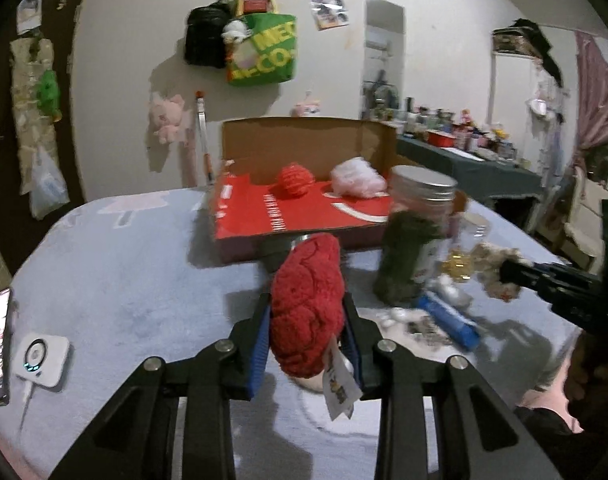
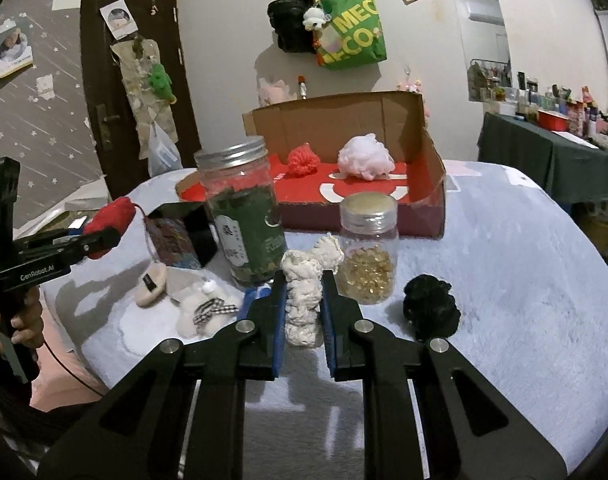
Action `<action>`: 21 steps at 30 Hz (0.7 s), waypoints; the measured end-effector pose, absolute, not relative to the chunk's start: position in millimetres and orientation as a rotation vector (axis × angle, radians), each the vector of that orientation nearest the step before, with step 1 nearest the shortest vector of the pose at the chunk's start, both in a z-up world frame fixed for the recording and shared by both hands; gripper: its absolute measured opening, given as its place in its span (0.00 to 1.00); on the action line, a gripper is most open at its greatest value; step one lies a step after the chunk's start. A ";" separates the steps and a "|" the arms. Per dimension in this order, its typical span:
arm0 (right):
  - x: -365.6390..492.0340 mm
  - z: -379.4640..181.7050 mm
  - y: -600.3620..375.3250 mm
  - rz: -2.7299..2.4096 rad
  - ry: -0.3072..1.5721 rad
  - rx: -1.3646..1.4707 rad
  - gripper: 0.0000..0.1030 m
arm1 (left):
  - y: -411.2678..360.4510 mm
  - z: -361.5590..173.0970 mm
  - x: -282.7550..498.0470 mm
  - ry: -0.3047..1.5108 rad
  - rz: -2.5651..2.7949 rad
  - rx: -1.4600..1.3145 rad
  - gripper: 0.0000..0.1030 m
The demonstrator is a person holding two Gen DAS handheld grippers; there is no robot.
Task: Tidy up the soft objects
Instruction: 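Carry the red pouch and cream scrunchie over the red-lined box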
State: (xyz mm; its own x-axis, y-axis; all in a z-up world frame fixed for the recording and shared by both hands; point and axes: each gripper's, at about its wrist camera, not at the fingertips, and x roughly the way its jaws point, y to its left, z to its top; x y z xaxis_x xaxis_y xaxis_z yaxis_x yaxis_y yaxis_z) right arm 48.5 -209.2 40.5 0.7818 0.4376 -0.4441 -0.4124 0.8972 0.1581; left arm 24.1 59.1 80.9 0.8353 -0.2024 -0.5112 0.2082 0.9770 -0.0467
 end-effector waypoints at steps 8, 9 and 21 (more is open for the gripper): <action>42.4 42.7 -199.7 0.542 0.479 0.090 0.14 | 18.4 60.8 35.4 0.578 -0.401 -0.003 0.33; 42.6 41.7 -198.2 0.551 0.482 0.095 0.14 | 14.2 56.9 38.2 0.588 -0.417 -0.006 0.33; 48.2 31.2 -191.3 0.586 0.519 0.120 0.14 | 4.9 49.3 40.3 0.606 -0.451 -0.021 0.33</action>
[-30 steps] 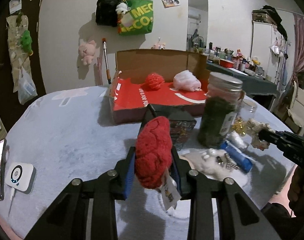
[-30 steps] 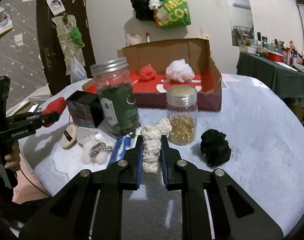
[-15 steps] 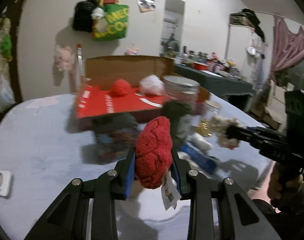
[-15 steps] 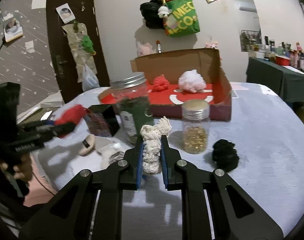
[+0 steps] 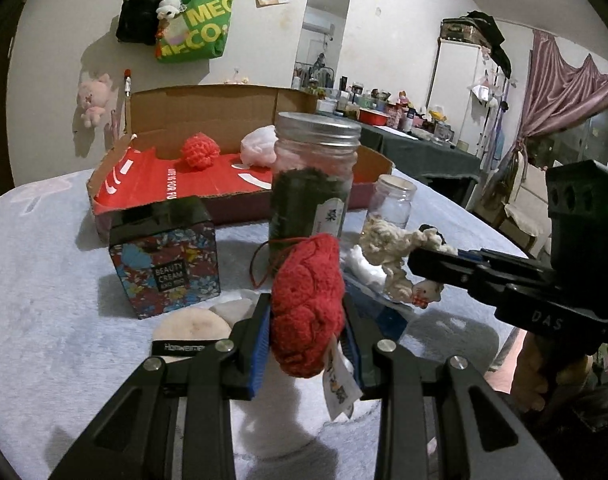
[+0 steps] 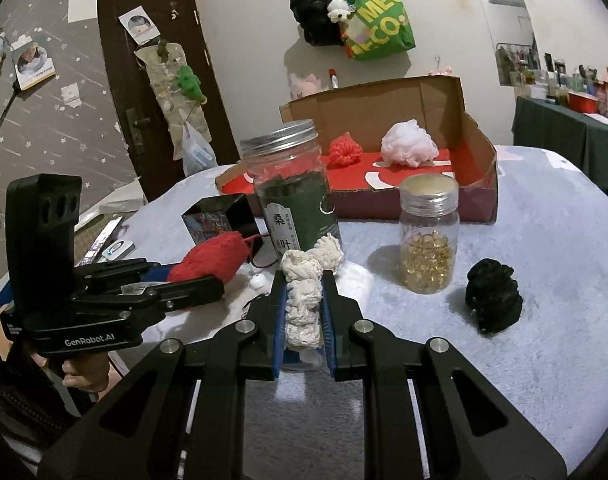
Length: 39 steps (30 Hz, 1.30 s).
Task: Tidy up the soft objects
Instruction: 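Carry the red pouch and cream scrunchie over the red-lined box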
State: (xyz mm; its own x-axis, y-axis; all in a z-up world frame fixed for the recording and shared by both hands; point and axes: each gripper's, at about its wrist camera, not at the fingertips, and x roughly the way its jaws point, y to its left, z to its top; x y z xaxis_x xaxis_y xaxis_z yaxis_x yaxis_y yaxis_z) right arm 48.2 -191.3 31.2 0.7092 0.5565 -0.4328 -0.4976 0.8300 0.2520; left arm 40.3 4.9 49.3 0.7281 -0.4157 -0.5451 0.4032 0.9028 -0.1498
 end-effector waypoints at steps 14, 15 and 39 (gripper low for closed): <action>45.4 34.8 -215.9 0.528 0.514 0.122 0.14 | 51.0 64.5 25.1 0.583 -0.361 -0.030 0.33; 45.1 35.2 -217.6 0.522 0.514 0.121 0.14 | 53.5 64.7 24.2 0.585 -0.354 -0.031 0.33; 58.9 49.7 -278.5 0.448 0.517 0.109 0.14 | 130.1 67.3 51.8 0.603 -0.172 0.099 0.33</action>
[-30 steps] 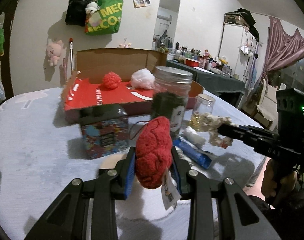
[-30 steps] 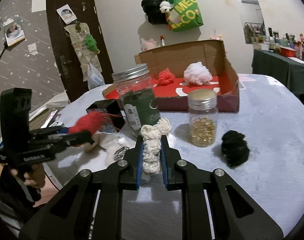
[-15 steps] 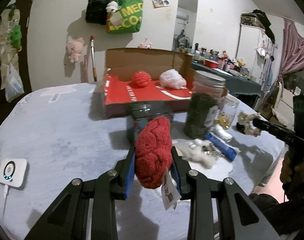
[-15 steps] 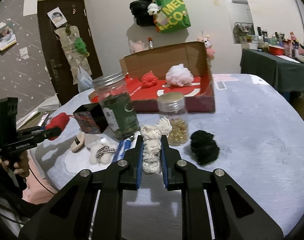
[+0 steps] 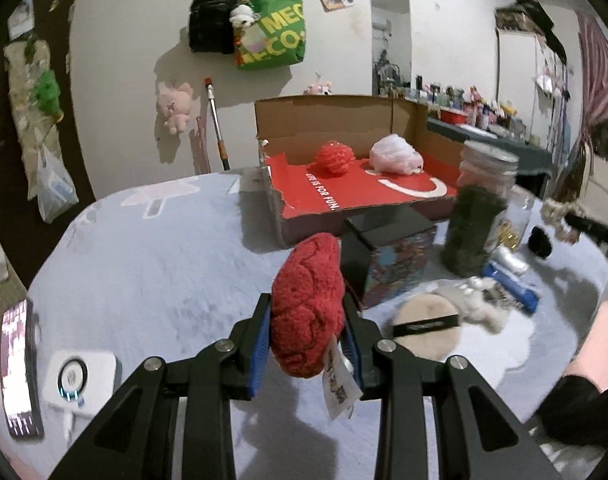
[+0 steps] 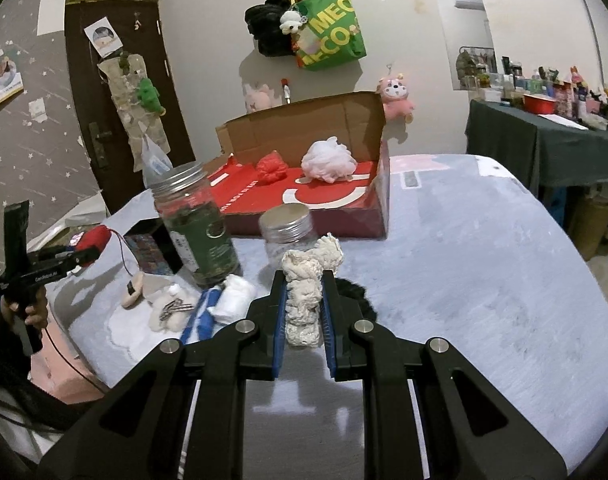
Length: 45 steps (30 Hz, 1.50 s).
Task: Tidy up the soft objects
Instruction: 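Carry the red pouch and cream scrunchie over the red-lined box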
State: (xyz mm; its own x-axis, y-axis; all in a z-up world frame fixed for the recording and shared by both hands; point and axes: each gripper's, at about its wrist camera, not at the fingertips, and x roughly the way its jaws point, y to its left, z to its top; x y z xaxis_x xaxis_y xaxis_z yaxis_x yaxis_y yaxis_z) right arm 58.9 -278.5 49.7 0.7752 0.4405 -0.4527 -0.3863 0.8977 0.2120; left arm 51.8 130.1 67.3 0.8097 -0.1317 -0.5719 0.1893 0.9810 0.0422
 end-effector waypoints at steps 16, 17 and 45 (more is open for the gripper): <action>117.0 62.8 -287.0 0.477 0.558 -0.078 0.14 | 125.4 80.6 111.8 0.600 -0.264 0.279 0.33; 121.0 64.6 -286.1 0.479 0.558 -0.089 0.14 | 123.5 83.2 114.0 0.594 -0.270 0.287 0.33; 280.7 82.4 -189.4 0.484 0.795 -0.227 0.15 | 44.3 96.9 272.0 0.849 -0.274 0.297 0.33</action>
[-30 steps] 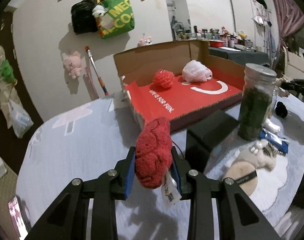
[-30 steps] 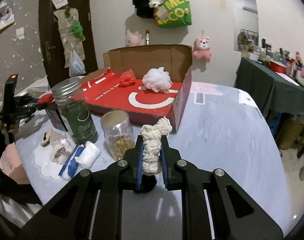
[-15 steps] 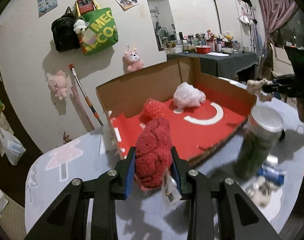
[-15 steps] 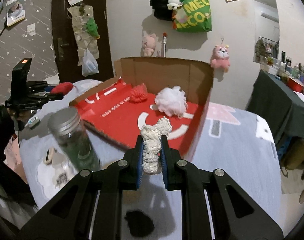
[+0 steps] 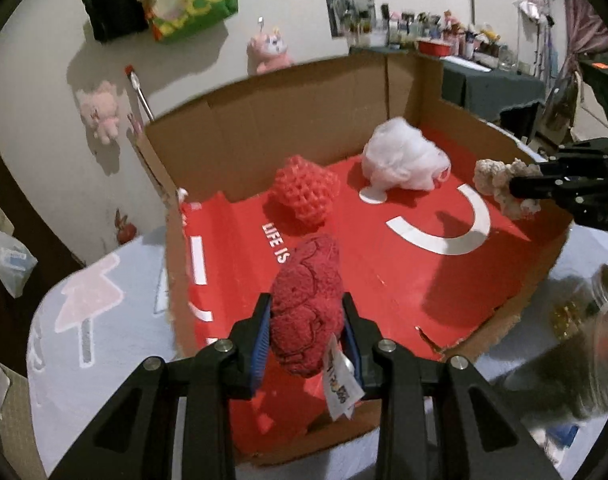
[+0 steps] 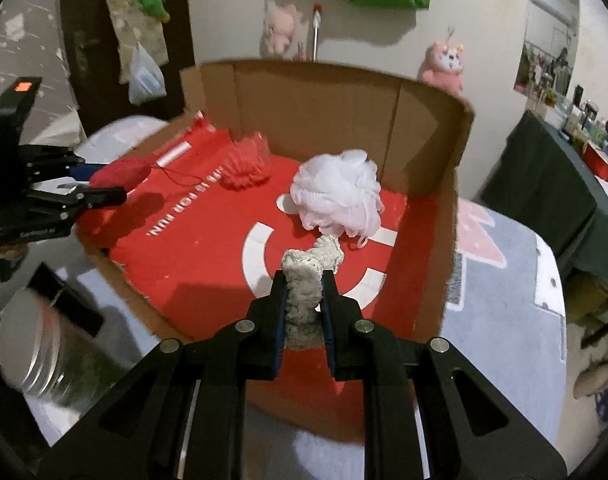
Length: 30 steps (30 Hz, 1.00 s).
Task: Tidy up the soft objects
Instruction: 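Carry the red pouch and cream scrunchie over the red-lined box, then lower both items into the box and open both tools to release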
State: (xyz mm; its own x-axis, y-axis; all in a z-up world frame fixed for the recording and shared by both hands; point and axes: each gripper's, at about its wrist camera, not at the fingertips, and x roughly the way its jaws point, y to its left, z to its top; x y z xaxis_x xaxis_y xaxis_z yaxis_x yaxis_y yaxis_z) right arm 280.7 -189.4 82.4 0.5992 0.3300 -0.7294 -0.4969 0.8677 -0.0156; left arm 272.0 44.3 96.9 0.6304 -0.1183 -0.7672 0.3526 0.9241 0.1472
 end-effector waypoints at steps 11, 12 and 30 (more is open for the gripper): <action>330.2 54.5 -173.3 0.367 0.942 -0.298 0.15 | 37.5 66.3 314.2 0.979 -0.200 0.355 0.34; 333.3 51.4 -173.6 0.367 0.956 -0.298 0.15 | 37.8 63.7 316.6 0.986 -0.195 0.357 0.34; 341.5 40.2 -166.9 0.310 0.985 -0.379 0.17 | 34.7 48.8 327.4 1.026 -0.172 0.376 0.36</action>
State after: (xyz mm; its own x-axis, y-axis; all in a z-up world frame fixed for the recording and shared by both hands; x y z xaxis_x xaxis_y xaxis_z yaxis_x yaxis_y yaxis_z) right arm 341.5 -166.9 40.2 0.5183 0.0826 -0.8512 -0.4200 0.8916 -0.1692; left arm 327.4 34.7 48.8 0.5119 0.0353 -0.8583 0.3130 0.9228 0.2246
